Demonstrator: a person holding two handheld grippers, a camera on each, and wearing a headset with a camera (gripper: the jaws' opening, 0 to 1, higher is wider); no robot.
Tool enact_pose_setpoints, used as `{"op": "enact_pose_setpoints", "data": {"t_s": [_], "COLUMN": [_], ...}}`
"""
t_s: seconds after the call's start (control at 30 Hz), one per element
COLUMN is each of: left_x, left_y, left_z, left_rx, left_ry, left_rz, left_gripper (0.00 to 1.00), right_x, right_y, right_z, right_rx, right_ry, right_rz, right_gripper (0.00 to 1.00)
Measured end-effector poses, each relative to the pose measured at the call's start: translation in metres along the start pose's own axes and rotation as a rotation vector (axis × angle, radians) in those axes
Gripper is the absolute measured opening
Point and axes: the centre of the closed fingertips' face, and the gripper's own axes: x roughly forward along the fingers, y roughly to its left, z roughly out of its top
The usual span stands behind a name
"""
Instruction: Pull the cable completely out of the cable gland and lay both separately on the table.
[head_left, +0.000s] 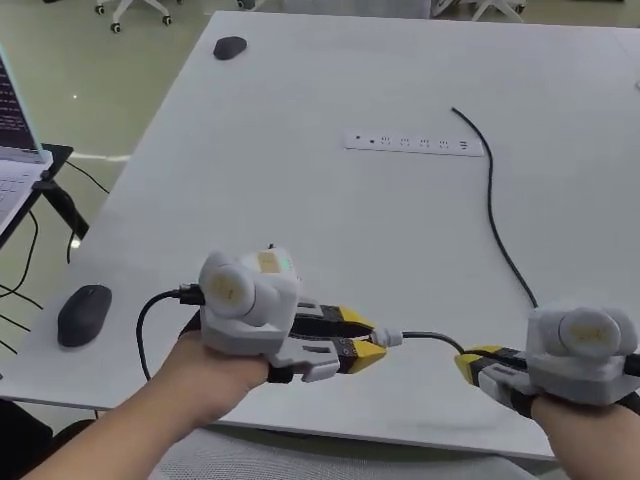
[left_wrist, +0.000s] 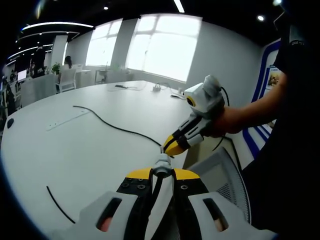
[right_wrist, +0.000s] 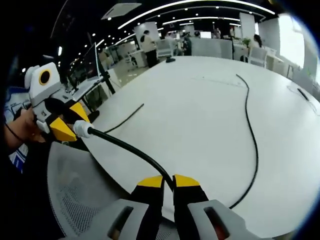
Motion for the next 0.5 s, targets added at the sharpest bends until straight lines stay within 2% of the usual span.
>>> {"op": "enact_pose_setpoints", "data": {"t_s": [0.5], "left_x": [-0.0017], "left_y": [0.0035], "left_z": [-0.0011], "left_rx": [-0.057], "left_ry": [0.005], "left_rz": [0.004], "left_gripper": [0.15], "right_x": [-0.0015], "right_y": [0.0071], "right_z": [-0.0022], "right_rx": [-0.104], "right_ry": [0.004], "right_rz": [0.02], "right_gripper": [0.02]}}
